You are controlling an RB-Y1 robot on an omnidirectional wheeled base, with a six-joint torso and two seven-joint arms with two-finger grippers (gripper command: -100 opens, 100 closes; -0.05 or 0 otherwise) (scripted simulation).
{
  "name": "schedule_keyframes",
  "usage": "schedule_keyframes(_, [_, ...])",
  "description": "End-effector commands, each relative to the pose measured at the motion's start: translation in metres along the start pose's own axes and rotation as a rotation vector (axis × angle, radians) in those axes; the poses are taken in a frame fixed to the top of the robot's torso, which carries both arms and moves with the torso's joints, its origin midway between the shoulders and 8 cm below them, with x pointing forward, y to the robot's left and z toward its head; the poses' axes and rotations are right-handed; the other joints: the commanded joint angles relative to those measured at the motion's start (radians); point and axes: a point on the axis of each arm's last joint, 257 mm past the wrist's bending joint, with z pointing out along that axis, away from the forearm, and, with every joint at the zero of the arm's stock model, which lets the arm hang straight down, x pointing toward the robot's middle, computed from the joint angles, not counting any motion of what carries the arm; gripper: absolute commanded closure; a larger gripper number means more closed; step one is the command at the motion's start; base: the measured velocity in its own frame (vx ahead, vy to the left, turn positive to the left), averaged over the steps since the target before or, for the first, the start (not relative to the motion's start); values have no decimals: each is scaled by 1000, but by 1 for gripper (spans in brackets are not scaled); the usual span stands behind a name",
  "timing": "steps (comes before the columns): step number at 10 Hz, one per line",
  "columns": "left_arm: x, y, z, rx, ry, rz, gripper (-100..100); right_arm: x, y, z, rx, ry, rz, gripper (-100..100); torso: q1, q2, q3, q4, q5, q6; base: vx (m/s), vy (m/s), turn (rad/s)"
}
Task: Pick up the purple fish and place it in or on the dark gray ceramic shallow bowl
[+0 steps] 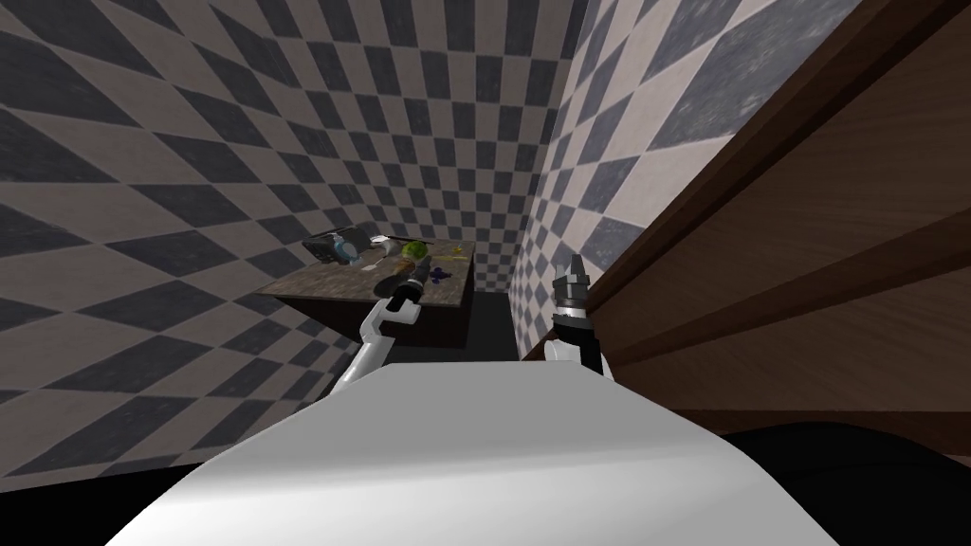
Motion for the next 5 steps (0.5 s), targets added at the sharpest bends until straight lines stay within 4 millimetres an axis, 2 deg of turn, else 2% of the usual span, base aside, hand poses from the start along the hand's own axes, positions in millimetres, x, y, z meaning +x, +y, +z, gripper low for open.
schedule_keyframes(1, [-1, 9, 6, -37, 7, 0, -100, 0, 0, 0, 0, 0, 0, 0, 0, 0, 0, 0, 0, 0, -18, -17, -2])
schedule_keyframes(4, [-2, 31, 27, -128, 27, 3, -100, 0, 0, 0, 0, 0, 0, 0, 0, 0, 0, 0, 0, 0, -23, -21, -8])
schedule_keyframes(5, [-2, 34, 27, -139, 28, 3, -100, 0, 0, 0, 0, 0, 0, 0, 0, 0, 0, 0, 0, 0, -21, -17, -8])
